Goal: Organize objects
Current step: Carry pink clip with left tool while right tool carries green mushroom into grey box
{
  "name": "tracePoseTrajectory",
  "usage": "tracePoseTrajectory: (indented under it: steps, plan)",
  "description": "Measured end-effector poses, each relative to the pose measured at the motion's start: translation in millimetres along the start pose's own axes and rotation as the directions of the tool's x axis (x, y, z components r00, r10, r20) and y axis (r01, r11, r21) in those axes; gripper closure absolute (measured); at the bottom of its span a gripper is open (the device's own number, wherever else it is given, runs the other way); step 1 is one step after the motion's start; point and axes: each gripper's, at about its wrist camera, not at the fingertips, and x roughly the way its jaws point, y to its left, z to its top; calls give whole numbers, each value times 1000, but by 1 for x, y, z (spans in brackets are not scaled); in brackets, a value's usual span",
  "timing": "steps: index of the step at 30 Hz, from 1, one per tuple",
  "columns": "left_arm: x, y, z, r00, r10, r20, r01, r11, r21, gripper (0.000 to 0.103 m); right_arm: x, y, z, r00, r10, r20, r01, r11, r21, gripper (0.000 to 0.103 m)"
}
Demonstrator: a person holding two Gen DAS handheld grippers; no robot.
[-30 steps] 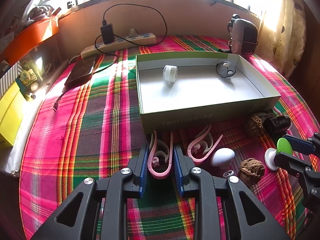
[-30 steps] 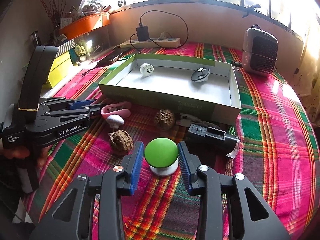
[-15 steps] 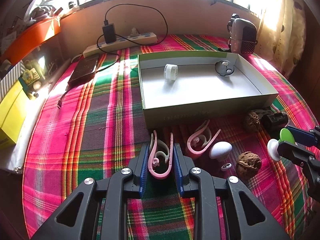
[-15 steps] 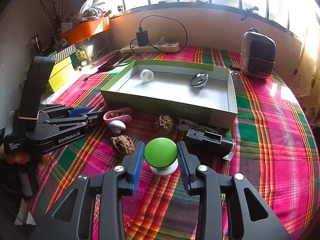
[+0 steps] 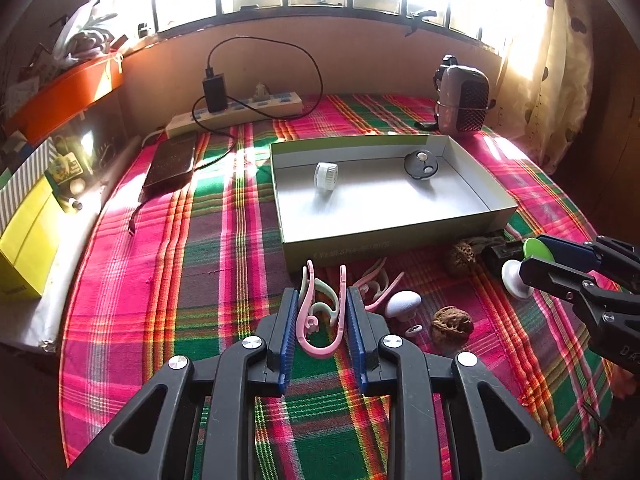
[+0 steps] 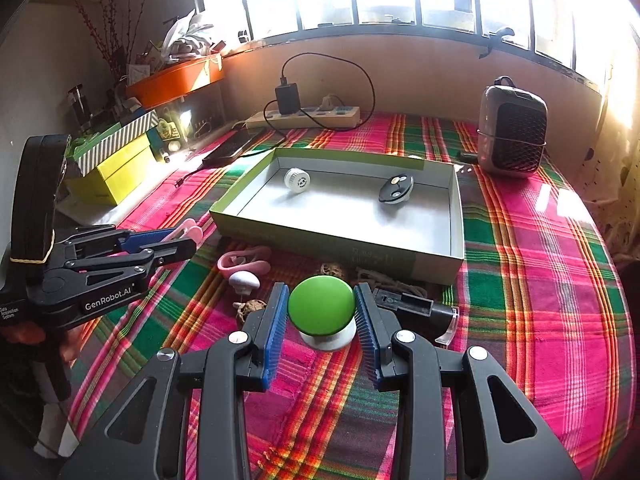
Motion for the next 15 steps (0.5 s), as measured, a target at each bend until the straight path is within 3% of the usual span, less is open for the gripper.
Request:
tracePoseTrajectory:
  steps: [15]
  plan:
    - [15,-6,36,999,-38,2,38,999,-5,82,9,-20,48,999,6,43,-7,1000,16,68]
